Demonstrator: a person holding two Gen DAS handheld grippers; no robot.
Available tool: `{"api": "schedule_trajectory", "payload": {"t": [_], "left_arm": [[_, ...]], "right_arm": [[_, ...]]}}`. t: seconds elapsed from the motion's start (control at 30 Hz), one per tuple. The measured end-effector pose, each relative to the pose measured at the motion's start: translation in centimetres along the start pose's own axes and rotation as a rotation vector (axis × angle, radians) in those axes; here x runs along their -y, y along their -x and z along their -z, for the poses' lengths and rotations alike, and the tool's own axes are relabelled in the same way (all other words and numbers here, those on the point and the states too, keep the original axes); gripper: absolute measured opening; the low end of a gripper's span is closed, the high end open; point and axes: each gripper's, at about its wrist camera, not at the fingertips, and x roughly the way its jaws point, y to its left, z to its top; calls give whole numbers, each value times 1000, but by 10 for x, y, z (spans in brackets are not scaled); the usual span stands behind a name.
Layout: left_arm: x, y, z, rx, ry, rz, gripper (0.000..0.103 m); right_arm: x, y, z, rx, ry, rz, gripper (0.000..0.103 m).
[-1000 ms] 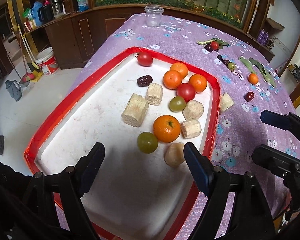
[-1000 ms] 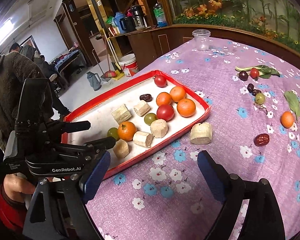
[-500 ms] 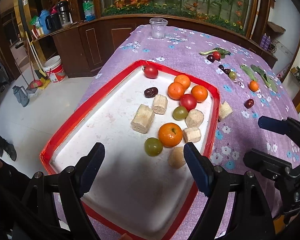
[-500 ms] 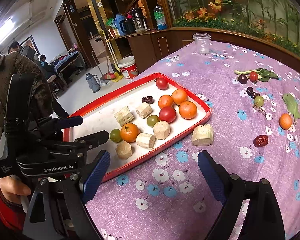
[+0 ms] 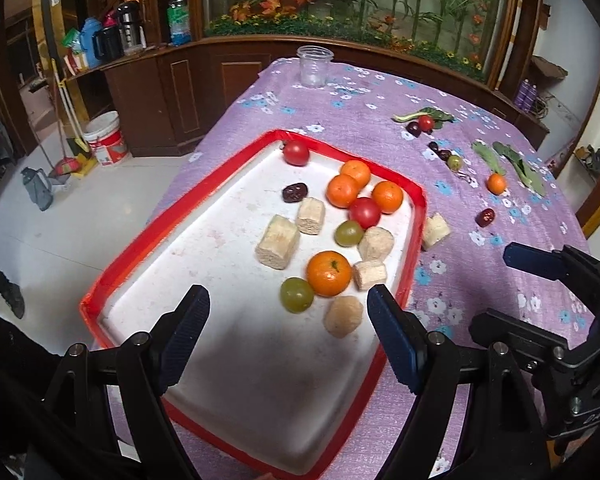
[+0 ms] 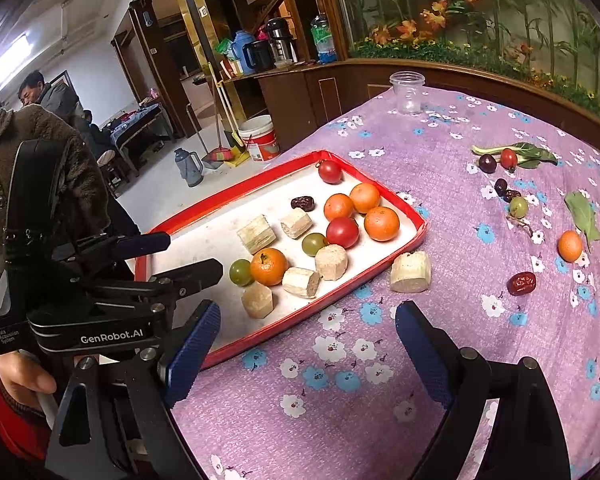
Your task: Organize fruits
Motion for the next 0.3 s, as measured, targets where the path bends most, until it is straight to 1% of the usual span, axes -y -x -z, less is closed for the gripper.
{"api": "schedule_trajectory", "payload": {"t": [0.07,0.17,0.3], "left_arm": [[-1,1,0,3,7,-10,81],[-3,2,0,15,17,-45,81],[-3,2,0,16,20,-51,81]], "right_arm": [[-1,0,0,0,1,-1,90],[-2,1,0,3,5,-4,90],[-2,2,1,4,2,-4,90]]}}
